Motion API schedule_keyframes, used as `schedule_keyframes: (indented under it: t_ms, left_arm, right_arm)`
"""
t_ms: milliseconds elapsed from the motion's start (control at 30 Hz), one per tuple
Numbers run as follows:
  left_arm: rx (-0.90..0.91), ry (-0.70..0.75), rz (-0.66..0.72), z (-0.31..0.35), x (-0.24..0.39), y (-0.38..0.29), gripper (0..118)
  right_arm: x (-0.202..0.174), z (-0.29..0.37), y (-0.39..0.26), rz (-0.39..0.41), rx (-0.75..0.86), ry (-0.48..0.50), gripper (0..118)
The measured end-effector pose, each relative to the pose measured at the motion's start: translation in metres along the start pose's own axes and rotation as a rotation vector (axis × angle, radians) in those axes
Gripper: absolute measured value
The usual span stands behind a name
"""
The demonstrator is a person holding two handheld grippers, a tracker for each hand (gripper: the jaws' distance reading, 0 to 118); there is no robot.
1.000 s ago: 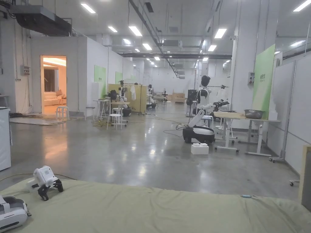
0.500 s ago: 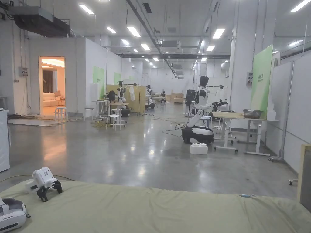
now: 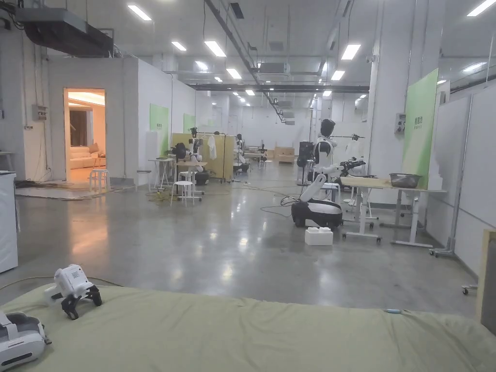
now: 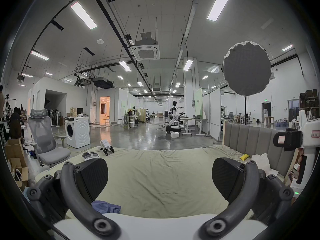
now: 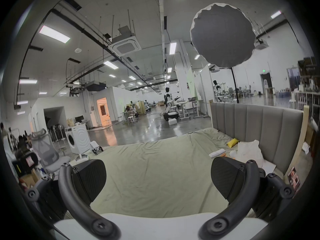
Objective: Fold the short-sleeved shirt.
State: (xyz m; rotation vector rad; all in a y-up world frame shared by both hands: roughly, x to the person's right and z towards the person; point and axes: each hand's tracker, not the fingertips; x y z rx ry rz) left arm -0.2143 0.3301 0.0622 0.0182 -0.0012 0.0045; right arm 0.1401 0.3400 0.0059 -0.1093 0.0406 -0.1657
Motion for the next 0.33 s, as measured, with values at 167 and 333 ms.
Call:
schedule_keyframes:
  t_ms: [167,333]
  left_arm:
    - [-0.023,-0.032,-0.009,-0.018,0.004,-0.009,118]
    - [-0.214,-0.039,0.075,-0.081,0.026,-0.088,118]
  right_arm:
    - [0.006,-0.015,-0.022,0.149,0.09,0.147,118]
    - [0.0,-0.064,-0.093,0.239,-0.037,0.052,118]
